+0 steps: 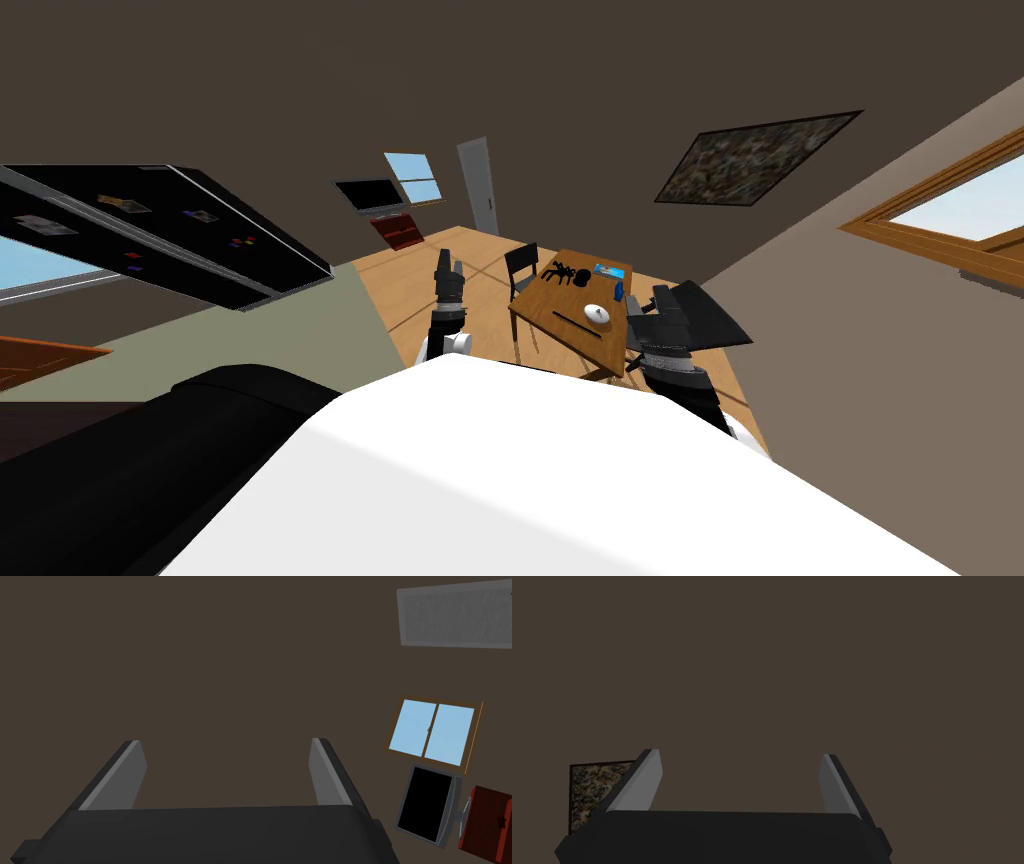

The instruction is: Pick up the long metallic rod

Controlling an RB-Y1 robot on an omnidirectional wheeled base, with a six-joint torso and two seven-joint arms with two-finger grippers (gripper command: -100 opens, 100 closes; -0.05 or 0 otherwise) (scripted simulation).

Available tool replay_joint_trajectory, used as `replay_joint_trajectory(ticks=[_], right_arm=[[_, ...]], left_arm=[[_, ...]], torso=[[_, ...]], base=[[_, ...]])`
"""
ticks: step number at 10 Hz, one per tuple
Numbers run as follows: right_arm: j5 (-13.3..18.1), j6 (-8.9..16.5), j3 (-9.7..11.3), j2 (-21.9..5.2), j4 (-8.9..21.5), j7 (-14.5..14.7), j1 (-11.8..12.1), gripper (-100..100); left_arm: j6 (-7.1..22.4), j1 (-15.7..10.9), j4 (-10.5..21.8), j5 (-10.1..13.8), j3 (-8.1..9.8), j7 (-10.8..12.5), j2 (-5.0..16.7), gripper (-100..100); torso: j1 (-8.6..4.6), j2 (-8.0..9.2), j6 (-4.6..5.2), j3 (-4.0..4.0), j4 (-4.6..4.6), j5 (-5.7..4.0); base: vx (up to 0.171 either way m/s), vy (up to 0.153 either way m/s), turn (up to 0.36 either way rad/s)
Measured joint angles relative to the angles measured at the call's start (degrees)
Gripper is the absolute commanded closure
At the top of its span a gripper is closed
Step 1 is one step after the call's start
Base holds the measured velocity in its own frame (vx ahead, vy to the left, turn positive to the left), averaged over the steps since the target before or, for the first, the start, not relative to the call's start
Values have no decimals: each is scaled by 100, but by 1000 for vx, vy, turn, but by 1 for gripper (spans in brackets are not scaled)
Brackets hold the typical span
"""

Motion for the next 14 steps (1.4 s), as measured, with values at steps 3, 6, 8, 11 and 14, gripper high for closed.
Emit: replay_joint_trajectory(ticks=[3,6,8,11,14], right_arm=[[253,-80,78,-487,409,94,169,-100],[497,-187,200,-897,859,226,253,-100],[615,-230,234,-1175,1128,278,318,-100],[826,-224,377,-1496,1577,399,294,-100],[1054,-321,530,-1876,2152,534,289,-100]], left_arm=[[0,0,0,0,0,0,0,0],[0,0,0,0,-1,0,0,0],[0,0,0,0,-1,0,0,0],[0,1,0,0,0,0,0,0],[0,0,0,0,0,0,0,0]], torso=[[7,-3,0,-1,0,1],[14,-11,-3,-6,-3,3],[16,-14,-2,-8,-3,4],[19,-16,2,-9,-3,4],[21,-23,-2,-13,-5,5]], base=[[-34,-60,188],[-17,-38,156],[-14,-32,169],[-10,-29,209],[3,-22,147]])
